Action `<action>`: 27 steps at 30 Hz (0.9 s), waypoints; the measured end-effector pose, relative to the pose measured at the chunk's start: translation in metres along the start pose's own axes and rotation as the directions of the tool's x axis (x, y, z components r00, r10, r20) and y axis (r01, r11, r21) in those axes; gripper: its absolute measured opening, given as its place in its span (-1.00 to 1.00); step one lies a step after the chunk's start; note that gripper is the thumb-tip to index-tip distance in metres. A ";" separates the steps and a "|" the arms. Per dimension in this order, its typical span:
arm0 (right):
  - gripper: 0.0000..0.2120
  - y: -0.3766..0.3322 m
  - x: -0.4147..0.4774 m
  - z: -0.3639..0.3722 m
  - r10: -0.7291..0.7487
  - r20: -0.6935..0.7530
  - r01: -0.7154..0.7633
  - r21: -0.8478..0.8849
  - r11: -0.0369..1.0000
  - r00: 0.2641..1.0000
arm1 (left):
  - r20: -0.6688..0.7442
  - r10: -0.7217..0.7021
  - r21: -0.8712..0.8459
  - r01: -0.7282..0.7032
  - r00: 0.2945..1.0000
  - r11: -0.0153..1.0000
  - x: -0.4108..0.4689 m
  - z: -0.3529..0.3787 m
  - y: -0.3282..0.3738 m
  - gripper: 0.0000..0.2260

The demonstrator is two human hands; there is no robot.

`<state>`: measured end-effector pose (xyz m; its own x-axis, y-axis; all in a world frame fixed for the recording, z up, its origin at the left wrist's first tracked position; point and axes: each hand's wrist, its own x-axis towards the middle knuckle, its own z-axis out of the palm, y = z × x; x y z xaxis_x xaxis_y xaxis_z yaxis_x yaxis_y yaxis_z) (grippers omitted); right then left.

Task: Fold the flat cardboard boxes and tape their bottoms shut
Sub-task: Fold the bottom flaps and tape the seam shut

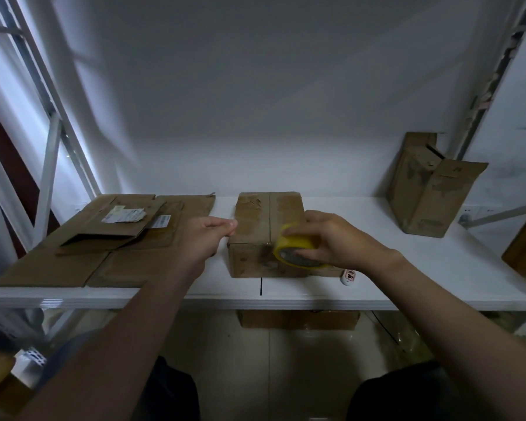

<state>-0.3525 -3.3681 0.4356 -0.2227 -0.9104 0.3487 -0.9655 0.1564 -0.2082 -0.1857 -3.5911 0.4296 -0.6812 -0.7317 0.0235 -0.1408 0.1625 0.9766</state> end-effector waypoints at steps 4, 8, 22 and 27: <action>-0.63 0.022 -0.010 -0.005 0.045 0.041 -0.043 -0.048 0.998 0.998 | -0.048 -0.035 -0.001 0.035 0.998 0.999 0.015 -0.018 -0.017 -0.85; -0.52 0.028 -0.027 -0.003 0.021 -0.144 -0.003 0.126 0.992 0.989 | -0.043 -0.029 0.027 0.030 0.999 0.999 0.016 -0.023 -0.028 -0.86; -0.63 0.066 -0.042 0.011 -0.113 -0.229 0.104 -0.051 0.993 0.967 | -0.145 -0.104 -0.012 0.103 0.984 0.995 0.026 -0.014 -0.053 -0.82; -0.65 0.087 -0.034 0.009 0.017 -0.039 -0.023 -0.134 0.991 0.999 | -0.150 -0.128 -0.053 0.121 0.980 0.991 0.033 -0.007 -0.060 -0.79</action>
<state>-0.4276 -3.3271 0.3974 -0.2445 -0.8921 0.3800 -0.9696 0.2269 -0.0914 -0.1946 -3.6293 0.3736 -0.5418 -0.8376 -0.0696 -0.1836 0.0371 0.9823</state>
